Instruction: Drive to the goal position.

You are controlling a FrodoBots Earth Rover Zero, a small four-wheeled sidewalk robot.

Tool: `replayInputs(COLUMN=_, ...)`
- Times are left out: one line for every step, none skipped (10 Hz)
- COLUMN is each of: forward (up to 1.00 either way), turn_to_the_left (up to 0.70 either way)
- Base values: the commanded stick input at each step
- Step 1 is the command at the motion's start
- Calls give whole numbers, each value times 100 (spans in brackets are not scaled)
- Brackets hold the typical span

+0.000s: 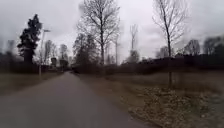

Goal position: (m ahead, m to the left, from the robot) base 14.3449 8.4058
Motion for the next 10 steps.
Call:
replayInputs(forward=-45, turn_to_the_left=-27)
replayInputs(forward=-45, turn_to_the_left=-27)
replayInputs(forward=-45, turn_to_the_left=-27)
replayInputs(forward=-45, turn_to_the_left=-27)
replayInputs(forward=-45, turn_to_the_left=-27)
replayInputs(forward=-45, turn_to_the_left=-27)
replayInputs(forward=-45, turn_to_the_left=-27)
replayInputs(forward=-45, turn_to_the_left=-27)
replayInputs(forward=-45, turn_to_the_left=-27)
replayInputs(forward=-45, turn_to_the_left=-27)
